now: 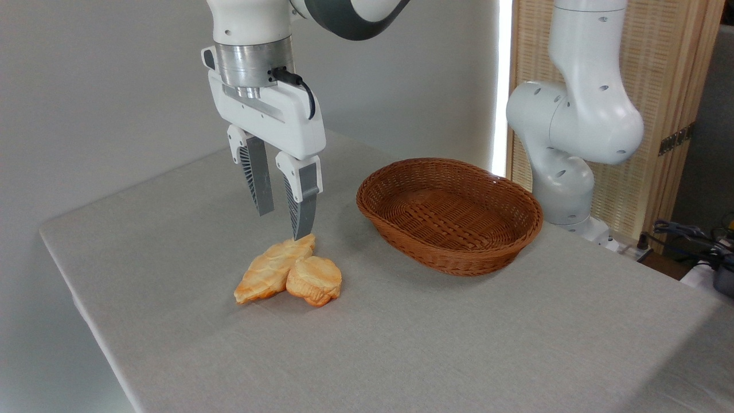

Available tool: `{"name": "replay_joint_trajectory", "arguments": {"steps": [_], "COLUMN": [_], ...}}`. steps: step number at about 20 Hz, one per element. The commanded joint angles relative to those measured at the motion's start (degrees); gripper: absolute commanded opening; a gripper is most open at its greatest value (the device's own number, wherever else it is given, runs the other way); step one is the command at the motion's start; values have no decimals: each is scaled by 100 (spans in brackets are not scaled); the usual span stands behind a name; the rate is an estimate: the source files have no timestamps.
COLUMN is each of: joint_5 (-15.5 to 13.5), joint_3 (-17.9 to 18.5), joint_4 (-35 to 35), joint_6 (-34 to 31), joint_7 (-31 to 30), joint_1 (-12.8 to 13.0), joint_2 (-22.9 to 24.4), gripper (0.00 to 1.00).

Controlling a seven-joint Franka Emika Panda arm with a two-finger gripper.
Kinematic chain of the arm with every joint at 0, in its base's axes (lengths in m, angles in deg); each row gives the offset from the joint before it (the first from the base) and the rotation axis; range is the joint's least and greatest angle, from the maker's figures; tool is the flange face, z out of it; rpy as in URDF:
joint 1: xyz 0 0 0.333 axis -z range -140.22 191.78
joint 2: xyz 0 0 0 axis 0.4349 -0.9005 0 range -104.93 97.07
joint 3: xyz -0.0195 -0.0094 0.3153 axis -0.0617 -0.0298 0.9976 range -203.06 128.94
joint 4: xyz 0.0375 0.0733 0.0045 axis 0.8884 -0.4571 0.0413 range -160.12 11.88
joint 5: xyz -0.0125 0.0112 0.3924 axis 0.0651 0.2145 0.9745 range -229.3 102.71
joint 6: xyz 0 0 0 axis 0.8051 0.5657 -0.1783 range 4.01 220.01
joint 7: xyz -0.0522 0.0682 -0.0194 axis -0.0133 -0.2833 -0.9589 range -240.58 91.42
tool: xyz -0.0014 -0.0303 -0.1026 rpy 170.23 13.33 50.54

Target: Put bread into the basket

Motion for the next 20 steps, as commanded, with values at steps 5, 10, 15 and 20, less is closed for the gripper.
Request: {"name": "replay_joint_trajectory", "arguments": {"steps": [5,10,15,20], "joint_5": [20,20,20,20], "joint_3": [-3,15,-11,-20], "joint_4": [146,146,146,146], "joint_6": [-74,-109,-127,-162], "joint_7": [-32,-50,-67,-76], "joint_1": [18,18,26,62], "joint_2": [-79,-70,-70,-79], "gripper": [100,100,100,100]}}
